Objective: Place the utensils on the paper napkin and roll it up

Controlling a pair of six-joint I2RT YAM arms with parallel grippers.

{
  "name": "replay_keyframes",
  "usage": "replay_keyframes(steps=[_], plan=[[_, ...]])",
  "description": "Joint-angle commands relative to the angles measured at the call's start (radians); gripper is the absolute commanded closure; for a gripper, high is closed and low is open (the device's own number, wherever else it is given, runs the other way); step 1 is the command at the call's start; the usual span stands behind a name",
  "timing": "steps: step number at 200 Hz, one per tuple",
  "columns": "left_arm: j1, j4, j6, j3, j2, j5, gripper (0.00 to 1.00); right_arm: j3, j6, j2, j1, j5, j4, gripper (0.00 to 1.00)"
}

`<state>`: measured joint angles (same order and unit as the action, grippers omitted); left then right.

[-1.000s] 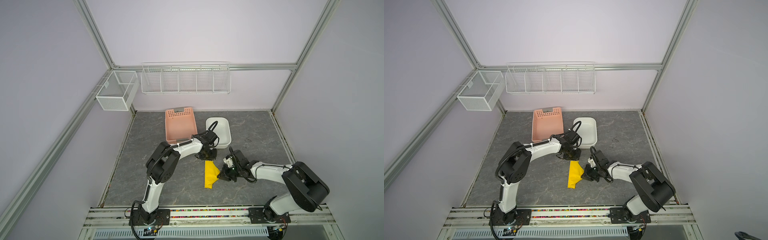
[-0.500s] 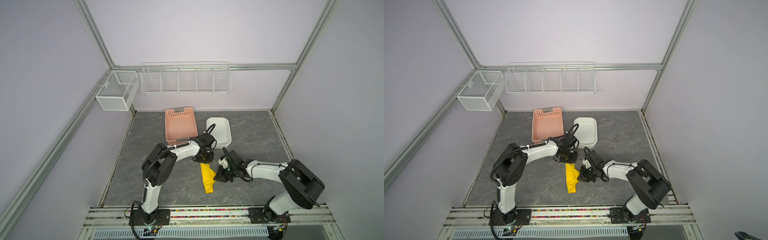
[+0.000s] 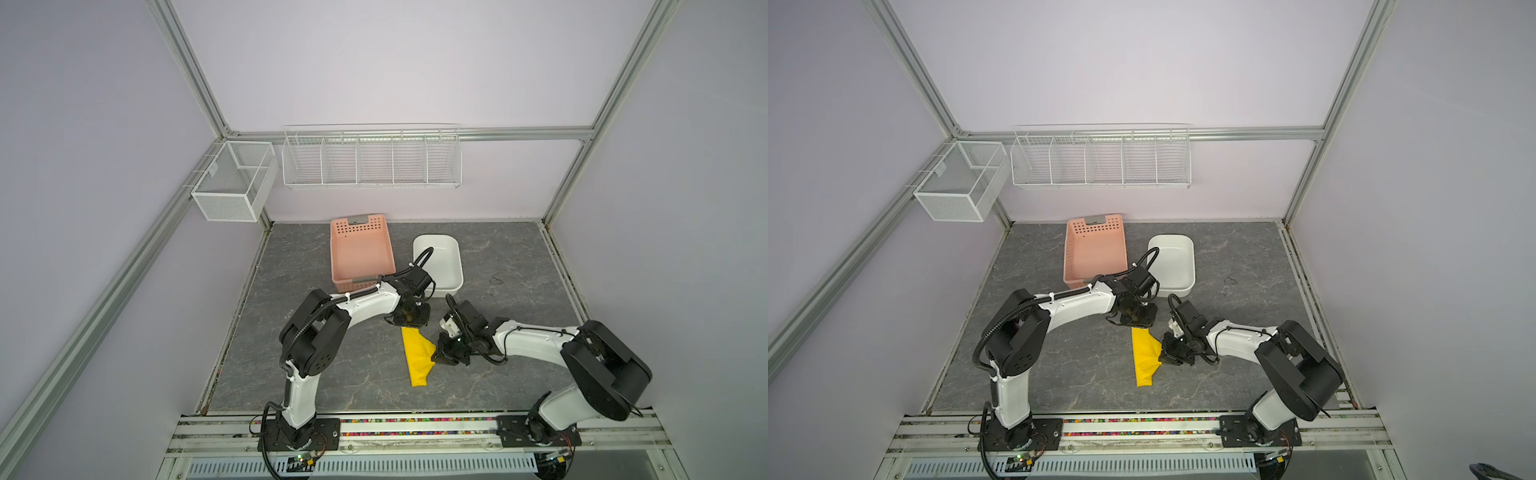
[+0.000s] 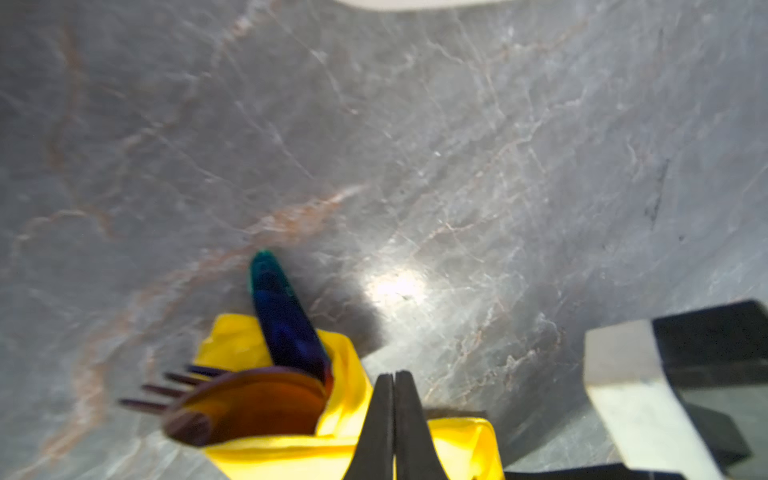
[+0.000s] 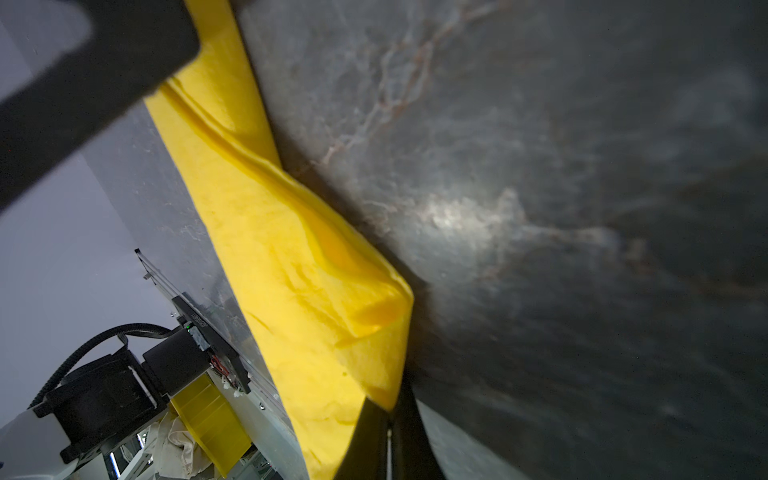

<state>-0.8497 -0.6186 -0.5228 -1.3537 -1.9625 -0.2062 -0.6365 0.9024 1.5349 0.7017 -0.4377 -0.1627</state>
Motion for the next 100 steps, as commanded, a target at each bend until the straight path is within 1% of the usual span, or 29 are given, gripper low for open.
replay_keyframes(steps=[1,33,100], plan=[[-0.018,-0.010,-0.012,0.000,-0.016,0.014,1.00,-0.015,-0.020,-0.023,-0.008,0.032,-0.051,0.93],[-0.018,-0.025,0.000,0.004,-0.029,0.053,1.00,-0.006,-0.025,-0.041,-0.018,0.055,-0.072,0.93],[-0.018,-0.042,0.012,-0.006,-0.036,0.069,1.00,0.014,-0.019,-0.051,-0.032,0.067,-0.074,0.93]])
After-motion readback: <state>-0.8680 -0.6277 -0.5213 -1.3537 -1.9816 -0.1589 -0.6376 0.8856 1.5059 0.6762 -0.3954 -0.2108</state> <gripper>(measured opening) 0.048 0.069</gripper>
